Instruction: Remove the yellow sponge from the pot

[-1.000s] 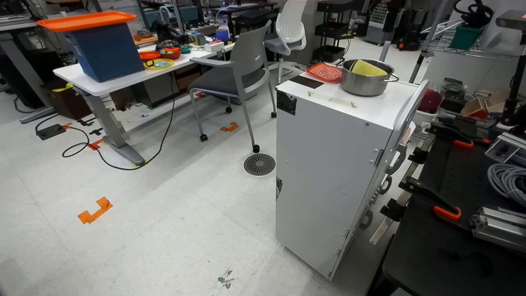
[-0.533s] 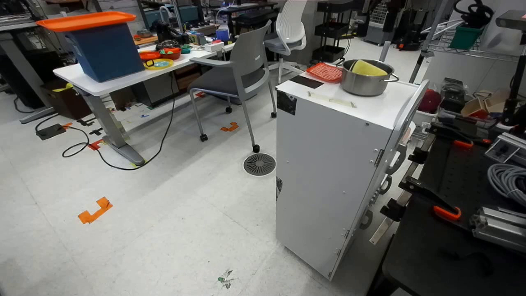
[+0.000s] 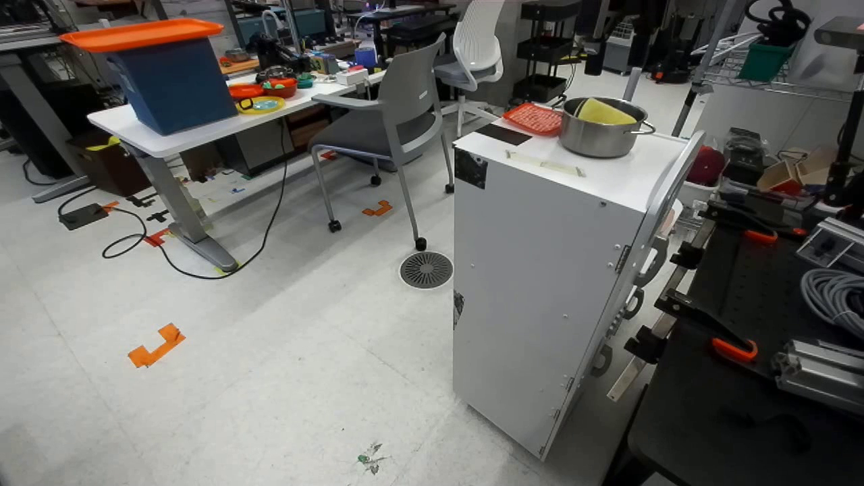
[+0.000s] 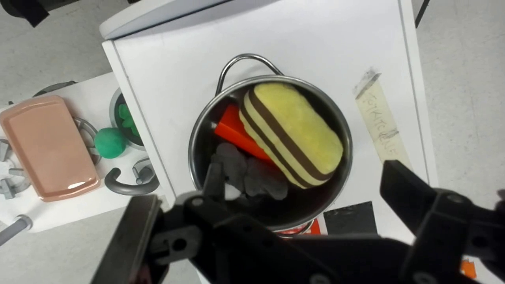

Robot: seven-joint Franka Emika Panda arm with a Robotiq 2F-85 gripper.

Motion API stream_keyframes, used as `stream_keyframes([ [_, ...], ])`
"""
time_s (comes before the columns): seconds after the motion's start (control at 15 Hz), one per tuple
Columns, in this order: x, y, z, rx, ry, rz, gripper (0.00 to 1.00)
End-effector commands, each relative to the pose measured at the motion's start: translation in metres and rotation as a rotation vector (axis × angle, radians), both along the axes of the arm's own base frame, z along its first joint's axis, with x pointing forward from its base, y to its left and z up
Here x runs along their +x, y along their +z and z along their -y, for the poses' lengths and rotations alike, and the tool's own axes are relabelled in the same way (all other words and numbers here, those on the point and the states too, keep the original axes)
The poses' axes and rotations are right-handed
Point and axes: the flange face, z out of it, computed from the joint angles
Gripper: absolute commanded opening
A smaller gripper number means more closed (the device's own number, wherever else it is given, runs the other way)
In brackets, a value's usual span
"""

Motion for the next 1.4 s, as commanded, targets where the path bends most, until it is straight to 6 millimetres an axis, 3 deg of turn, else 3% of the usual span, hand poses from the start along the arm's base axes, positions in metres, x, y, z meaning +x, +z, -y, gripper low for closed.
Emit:
stream_keyframes([
  [0.0,0.004,-0.006,-0.008,-0.002,0.011,-0.019,1.0],
  [0.67,0.004,-0.017,-0.021,-0.002,0.045,-0.037,1.0],
  [1.33,0.004,-0.025,-0.011,-0.014,0.025,-0.05,1.0],
])
